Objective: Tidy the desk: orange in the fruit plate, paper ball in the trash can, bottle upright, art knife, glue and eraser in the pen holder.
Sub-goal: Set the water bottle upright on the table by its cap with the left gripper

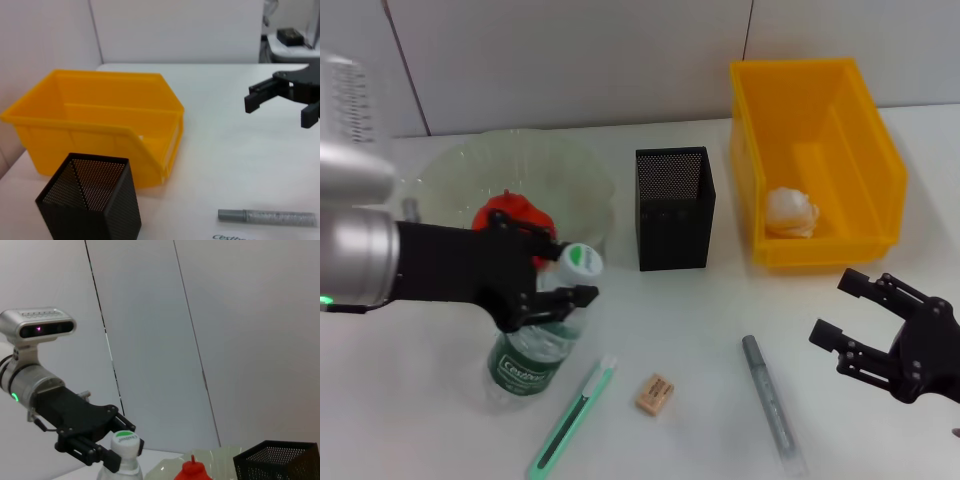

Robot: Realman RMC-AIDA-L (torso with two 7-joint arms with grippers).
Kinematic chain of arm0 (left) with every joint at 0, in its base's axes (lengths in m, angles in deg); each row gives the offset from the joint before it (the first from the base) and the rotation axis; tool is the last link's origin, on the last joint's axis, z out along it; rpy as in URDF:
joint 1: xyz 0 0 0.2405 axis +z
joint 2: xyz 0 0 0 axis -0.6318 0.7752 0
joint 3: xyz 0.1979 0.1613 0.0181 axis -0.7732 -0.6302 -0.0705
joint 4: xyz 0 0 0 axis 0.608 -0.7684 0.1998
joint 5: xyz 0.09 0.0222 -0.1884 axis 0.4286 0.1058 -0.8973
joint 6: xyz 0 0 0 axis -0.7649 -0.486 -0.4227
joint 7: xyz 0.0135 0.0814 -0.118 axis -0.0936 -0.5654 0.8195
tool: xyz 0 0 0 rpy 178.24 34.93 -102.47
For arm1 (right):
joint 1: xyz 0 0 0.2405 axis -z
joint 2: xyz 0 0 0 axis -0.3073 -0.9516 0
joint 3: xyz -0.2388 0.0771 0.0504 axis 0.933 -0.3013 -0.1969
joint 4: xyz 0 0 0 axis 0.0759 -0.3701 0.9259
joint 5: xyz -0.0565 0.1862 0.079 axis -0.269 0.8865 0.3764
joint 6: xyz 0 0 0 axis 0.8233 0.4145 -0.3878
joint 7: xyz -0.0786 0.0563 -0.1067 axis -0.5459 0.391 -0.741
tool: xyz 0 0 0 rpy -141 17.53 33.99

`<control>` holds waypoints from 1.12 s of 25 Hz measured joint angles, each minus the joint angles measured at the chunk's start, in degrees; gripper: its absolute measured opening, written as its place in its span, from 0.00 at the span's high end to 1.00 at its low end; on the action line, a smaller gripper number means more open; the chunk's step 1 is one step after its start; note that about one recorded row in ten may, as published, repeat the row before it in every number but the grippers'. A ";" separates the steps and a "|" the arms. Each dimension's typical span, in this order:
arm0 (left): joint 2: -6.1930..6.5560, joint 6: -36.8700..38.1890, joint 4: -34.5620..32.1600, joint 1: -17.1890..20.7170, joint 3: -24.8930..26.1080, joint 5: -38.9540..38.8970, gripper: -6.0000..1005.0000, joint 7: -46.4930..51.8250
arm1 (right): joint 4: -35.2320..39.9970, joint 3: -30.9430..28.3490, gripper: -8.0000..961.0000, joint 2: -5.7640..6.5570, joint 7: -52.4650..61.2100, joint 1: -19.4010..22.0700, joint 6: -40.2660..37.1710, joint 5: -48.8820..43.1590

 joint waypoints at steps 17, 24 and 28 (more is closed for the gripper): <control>-0.01 0.14 -0.57 6.86 5.66 -7.63 0.55 -4.00 | -0.54 -0.04 0.16 0.21 2.16 -1.16 0.02 -0.58; 0.00 1.07 -0.64 8.34 8.52 -7.92 0.55 -4.13 | -0.61 -0.04 0.16 0.26 2.25 -1.17 -0.02 -0.61; 0.00 1.45 -0.70 8.78 9.76 -7.96 0.55 -4.22 | -0.61 -0.11 0.16 0.26 2.27 -1.17 -0.01 -0.61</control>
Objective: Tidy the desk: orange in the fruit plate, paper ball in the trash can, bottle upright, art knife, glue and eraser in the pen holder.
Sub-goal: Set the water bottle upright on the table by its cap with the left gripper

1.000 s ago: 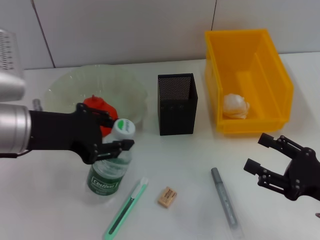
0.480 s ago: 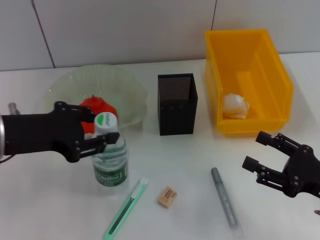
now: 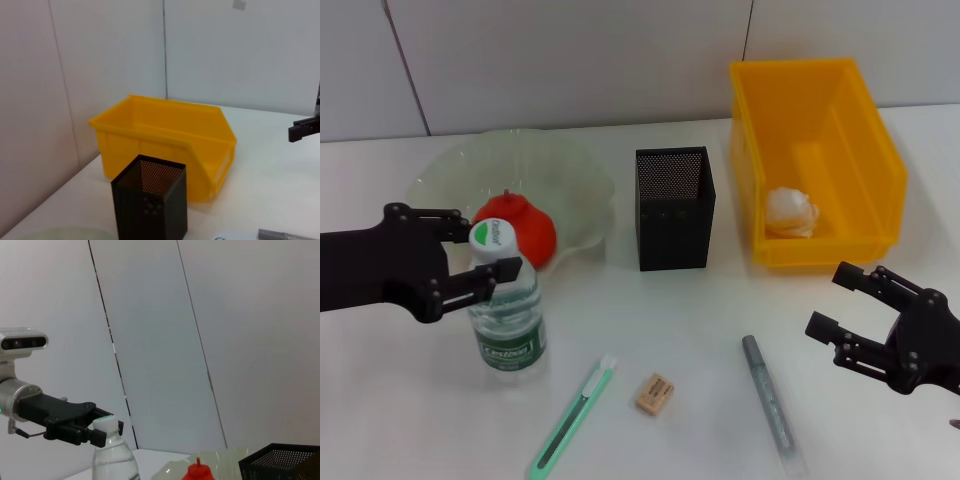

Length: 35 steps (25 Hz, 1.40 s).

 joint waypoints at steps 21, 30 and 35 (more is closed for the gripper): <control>-0.18 -0.75 1.44 1.14 3.86 -0.60 0.55 -2.62 | 0.02 -0.09 0.16 -0.22 0.11 -0.38 0.09 -1.33; -0.10 -1.03 4.00 1.34 3.95 -1.90 0.54 -3.57 | 0.00 0.09 0.16 -0.17 0.11 -0.72 0.09 -1.40; -0.12 -1.65 5.19 0.97 3.96 -1.99 0.54 -3.63 | 0.00 0.11 0.16 -0.11 0.11 -0.80 0.08 -1.41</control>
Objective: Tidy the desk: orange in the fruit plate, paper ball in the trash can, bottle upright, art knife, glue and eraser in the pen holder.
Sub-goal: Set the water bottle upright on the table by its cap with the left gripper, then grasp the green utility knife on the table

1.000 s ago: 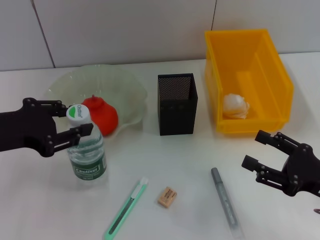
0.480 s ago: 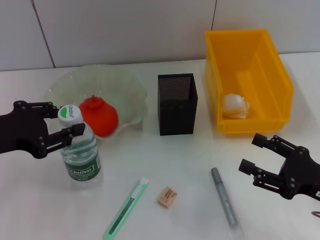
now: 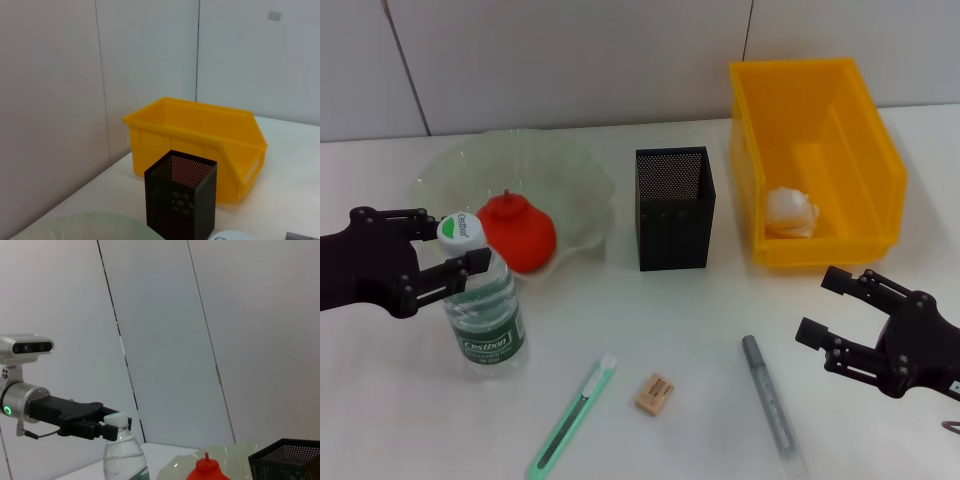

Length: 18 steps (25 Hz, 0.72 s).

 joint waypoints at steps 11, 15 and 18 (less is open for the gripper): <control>0.03 0.02 0.56 0.42 0.00 -0.88 0.54 -1.10 | 0.00 -0.04 0.16 0.11 -0.01 0.02 0.00 0.00; 0.06 0.09 0.60 0.42 0.00 -0.90 0.39 -1.13 | 0.00 -0.02 0.16 0.11 -0.01 0.17 0.00 0.00; 0.12 0.95 -2.72 2.41 0.70 -4.25 0.31 -0.85 | 0.00 -0.22 0.16 0.11 -0.01 0.26 0.00 0.00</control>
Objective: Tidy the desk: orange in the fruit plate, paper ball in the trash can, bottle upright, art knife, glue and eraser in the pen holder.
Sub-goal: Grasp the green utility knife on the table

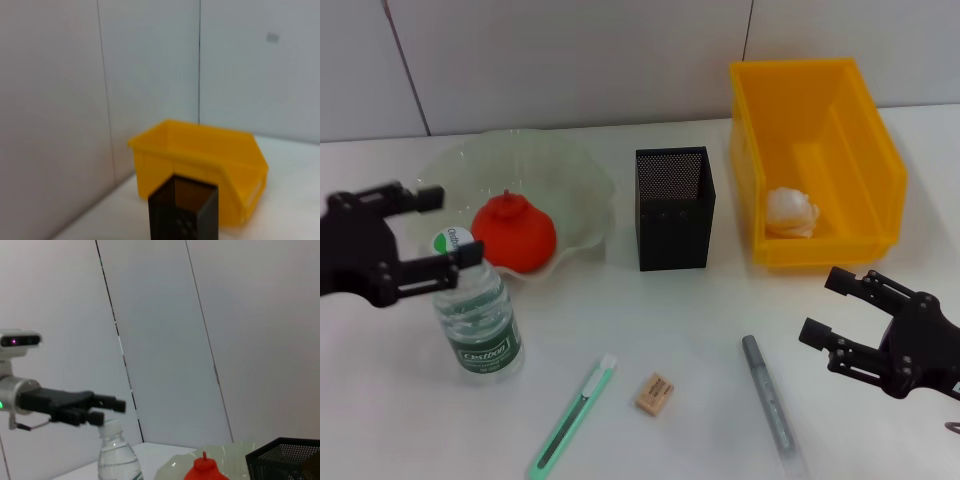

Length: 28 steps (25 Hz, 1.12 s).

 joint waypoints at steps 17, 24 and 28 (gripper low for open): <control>-0.29 -0.57 -25.78 8.95 -14.09 0.93 0.20 21.38 | -0.52 -0.13 0.16 1.71 0.00 -0.28 0.00 -0.35; -0.33 -2.51 -32.13 8.53 -26.02 16.53 0.20 34.97 | -0.53 0.05 0.16 2.23 -0.60 -0.51 1.10 -1.63; -0.25 -2.44 -34.95 7.61 -30.70 22.41 0.20 40.83 | -0.53 0.19 0.16 2.03 -0.73 -0.26 2.44 -1.72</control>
